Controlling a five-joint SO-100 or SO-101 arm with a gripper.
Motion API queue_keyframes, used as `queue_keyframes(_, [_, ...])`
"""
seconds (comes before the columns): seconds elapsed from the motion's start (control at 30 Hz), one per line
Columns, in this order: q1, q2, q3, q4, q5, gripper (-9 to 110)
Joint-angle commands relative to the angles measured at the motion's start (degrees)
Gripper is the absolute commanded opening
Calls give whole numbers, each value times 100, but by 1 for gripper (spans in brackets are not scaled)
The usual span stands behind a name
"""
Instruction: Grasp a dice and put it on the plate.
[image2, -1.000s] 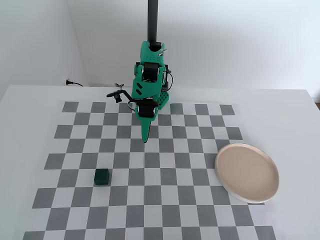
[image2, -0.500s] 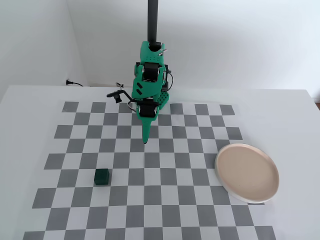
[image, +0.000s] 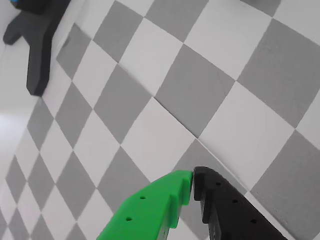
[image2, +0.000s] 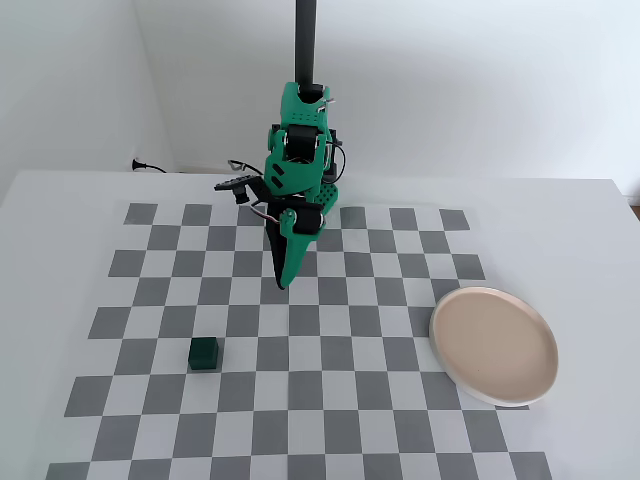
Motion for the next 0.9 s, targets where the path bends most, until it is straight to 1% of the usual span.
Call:
queue_keyframes(0.0, [35, 44, -220, -35, -932, 1])
queue_keyframes(0.07, [0, 44, -193, 18, -1450, 0])
queue_keyframes(0.1, [-44, 44, -185, 79, -1767, -4])
queue_keyframes(0.23, [-79, 53, -149, 229, -3111, -4])
queue_keyframes(0.33, [-26, 44, -158, -79, -3946, -4])
queue_keyframes(0.47, [-97, 44, -176, -562, -4799, -4])
queue_keyframes(0.63, [-369, 44, -185, -782, -5405, -4])
queue_keyframes(0.8, [-598, 53, -237, -773, -5458, -4])
queue_keyframes(0.83, [-624, 53, -264, -756, -5379, -3])
queue_keyframes(0.87, [-659, 53, -334, -686, -5326, 3])
